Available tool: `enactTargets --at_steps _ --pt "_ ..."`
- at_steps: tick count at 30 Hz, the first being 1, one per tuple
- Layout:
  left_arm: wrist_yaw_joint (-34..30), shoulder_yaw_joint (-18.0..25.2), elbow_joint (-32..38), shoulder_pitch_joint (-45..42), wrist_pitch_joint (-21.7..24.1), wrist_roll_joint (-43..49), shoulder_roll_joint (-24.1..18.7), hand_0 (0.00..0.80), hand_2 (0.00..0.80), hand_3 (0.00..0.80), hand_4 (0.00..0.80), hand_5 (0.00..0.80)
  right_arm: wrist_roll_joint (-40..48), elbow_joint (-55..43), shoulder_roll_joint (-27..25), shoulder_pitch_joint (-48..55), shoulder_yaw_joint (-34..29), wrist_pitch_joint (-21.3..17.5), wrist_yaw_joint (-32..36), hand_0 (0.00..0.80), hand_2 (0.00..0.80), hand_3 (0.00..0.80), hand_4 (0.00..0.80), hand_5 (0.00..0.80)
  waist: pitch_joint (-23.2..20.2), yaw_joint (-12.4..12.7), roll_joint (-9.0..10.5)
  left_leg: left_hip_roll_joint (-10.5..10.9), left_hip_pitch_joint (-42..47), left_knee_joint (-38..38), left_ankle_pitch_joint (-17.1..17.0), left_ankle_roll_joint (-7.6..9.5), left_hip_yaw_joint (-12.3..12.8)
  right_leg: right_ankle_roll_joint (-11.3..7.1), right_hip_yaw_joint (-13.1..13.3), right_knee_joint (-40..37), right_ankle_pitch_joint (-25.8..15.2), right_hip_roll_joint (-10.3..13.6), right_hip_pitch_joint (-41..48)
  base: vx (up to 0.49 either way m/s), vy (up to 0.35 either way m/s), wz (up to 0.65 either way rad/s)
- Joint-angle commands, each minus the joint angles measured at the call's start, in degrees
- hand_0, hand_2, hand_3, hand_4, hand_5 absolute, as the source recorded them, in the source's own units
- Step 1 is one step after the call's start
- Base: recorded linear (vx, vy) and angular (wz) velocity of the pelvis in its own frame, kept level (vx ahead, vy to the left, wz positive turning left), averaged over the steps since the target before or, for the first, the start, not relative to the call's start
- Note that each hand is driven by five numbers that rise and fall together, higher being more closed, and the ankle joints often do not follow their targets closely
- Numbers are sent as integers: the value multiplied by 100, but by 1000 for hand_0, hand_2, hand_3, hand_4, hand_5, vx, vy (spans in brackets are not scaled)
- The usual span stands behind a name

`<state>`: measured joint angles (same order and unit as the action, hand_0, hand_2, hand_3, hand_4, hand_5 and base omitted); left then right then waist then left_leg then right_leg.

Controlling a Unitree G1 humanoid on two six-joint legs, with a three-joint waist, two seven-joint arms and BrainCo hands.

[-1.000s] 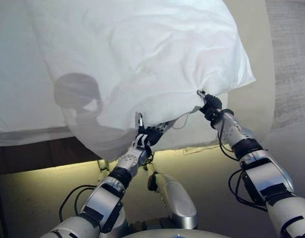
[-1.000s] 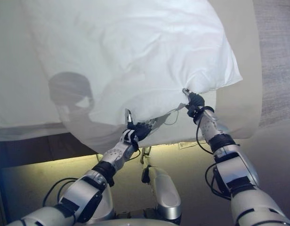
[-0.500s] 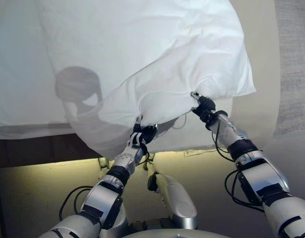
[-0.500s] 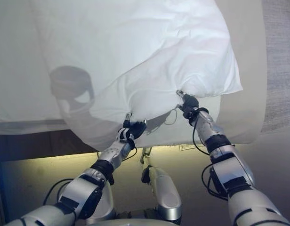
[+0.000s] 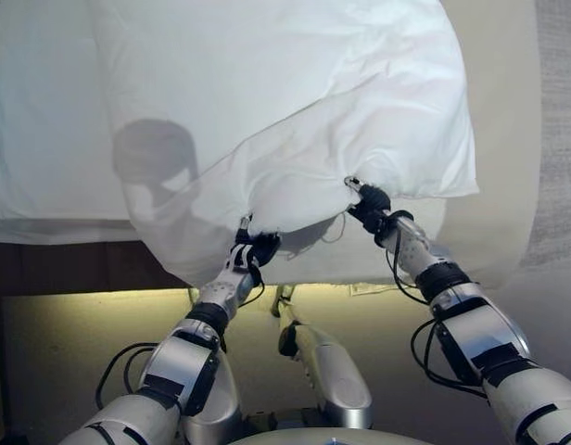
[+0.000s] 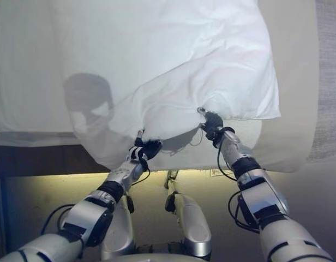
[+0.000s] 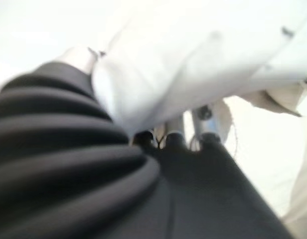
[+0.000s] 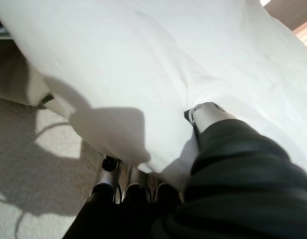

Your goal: Make the bed neatly

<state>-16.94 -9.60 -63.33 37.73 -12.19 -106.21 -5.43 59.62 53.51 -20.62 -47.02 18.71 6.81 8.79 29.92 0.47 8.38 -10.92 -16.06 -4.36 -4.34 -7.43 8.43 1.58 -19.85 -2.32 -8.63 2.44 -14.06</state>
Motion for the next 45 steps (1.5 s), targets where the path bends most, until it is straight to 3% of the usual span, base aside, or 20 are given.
enactTargets --at_steps 1,9,11,15,20,25,28,30,32,34,35,36,37,38,41,43,45 --pt "-323 1248 -582 -77 479 -190 -1399 800 800 800 800 800 -503 438 -1103 -213 -476 -247 -539 0 0 0 0 0 -13 269 -220 -169 0 128 -168 -176 65 -871 -164 796 489 606 -111 -4 88 3" --pt "-310 1566 -909 -206 499 71 -1979 800 800 800 800 800 -700 1014 -1288 -144 -462 21 -262 0 0 0 0 0 -13 372 -435 -36 -85 124 -172 -128 14 -870 -199 947 558 773 -261 -23 96 9" --pt "-377 1581 -937 -278 447 344 -2073 800 800 800 800 800 -673 1157 -1317 -103 -429 244 -93 0 0 0 0 0 -13 399 -519 -1 -114 120 -174 -118 3 -866 -196 1002 577 821 -319 -37 146 3" --pt "-769 1589 -871 -449 338 450 -2045 800 800 800 800 800 -832 1451 -1290 95 -419 628 273 0 0 0 0 0 -13 411 -677 122 -93 155 -153 -81 -20 -870 -137 999 606 870 -339 -41 196 4" --pt "-919 1629 -835 -574 323 473 -2020 800 800 800 800 800 -727 1778 -1285 346 -579 708 416 0 0 0 0 0 -13 414 -843 307 -199 -95 -19 -2 -47 -904 -62 1020 558 1039 -414 -74 255 3" --pt "-777 1713 -899 -476 199 449 -2094 800 800 800 800 800 -522 1987 -1421 258 -711 829 499 0 0 0 0 0 -13 346 -1006 539 -719 -712 268 126 47 -1041 139 1145 408 1394 -866 -135 343 6" --pt "-725 1691 -837 -443 174 481 -2110 800 800 800 800 800 -330 2046 -1516 200 -809 727 522 0 0 0 0 0 -13 286 -1139 660 -1026 -844 389 289 190 -1151 426 1292 280 1553 -1285 -174 376 -1" --pt "-545 1672 -693 -362 274 430 -2152 800 800 800 800 800 -114 2022 -1536 199 -859 664 482 0 0 0 0 0 -13 323 -1284 607 -1396 -1028 409 436 244 -1009 522 2315 654 1476 -1810 -231 422 -11" --pt "-363 1661 -569 -303 348 376 -2202 800 800 800 800 800 57 1981 -1570 189 -841 689 415 0 0 0 0 0 -13 419 -1349 535 -1528 -1199 532 460 229 -890 483 3650 1508 1406 -2117 -146 336 3" --pt "-238 1696 -445 -285 447 339 -2302 800 800 800 800 800 193 1863 -1587 277 -839 799 450 0 0 0 0 0 -13 457 -1374 533 -1636 -1207 450 425 199 -612 368 4780 2421 928 -2299 -181 230 -2" --pt "-276 1711 -418 -309 476 338 -2313 800 800 800 800 800 185 1828 -1580 335 -878 817 487 0 0 0 0 0 -13 453 -1336 575 -1636 -1166 430 368 182 -536 320 4927 2625 819 -2315 -205 111 -25" --pt "-353 1749 -363 -346 541 373 -2318 800 800 800 800 800 98 1792 -1574 406 -960 850 570 0 0 0 0 0 -13 468 -1289 641 -1637 -1064 360 306 130 -495 267 4811 2676 688 -2276 -307 57 -26" --pt "-414 1739 -335 -351 590 393 -2356 800 800 800 800 800 53 1784 -1566 473 -998 862 636 0 0 0 0 0 -13 505 -1229 665 -1695 -956 185 272 220 -488 81 4390 2392 689 -2156 -316 64 -9" --pt "-471 1710 -357 -328 611 403 -2412 800 800 800 800 800 61 1796 -1564 518 -1001 870 660 0 0 0 0 0 -13 515 -1212 693 -1671 -869 107 218 193 -520 55 4108 2274 658 -1992 -294 84 0" --pt "-684 1741 -423 -352 540 370 -2526 800 800 800 800 800 -78 1996 -1643 485 -970 828 623 0 0 0 0 0 -13 549 -1316 634 -1866 -718 -199 34 -44 -390 345 3935 2304 432 -2005 -226 156 0" --pt "-547 1772 -344 -284 530 502 -2618 800 800 800 800 800 -152 2144 -1695 443 -944 941 574 0 0 0 0 0 -13 462 -1253 401 -2002 -1148 -81 0 89 -321 332 3659 2180 564 -1941 -191 97 -10" --pt "-307 1844 -344 -141 527 607 -2806 800 800 800 800 800 -160 2289 -1719 516 -1013 963 684 0 0 0 0 0 -13 322 -1147 138 -1834 -1694 342 -29 36 -356 387 3608 2200 773 -1850 -157 66 -14"
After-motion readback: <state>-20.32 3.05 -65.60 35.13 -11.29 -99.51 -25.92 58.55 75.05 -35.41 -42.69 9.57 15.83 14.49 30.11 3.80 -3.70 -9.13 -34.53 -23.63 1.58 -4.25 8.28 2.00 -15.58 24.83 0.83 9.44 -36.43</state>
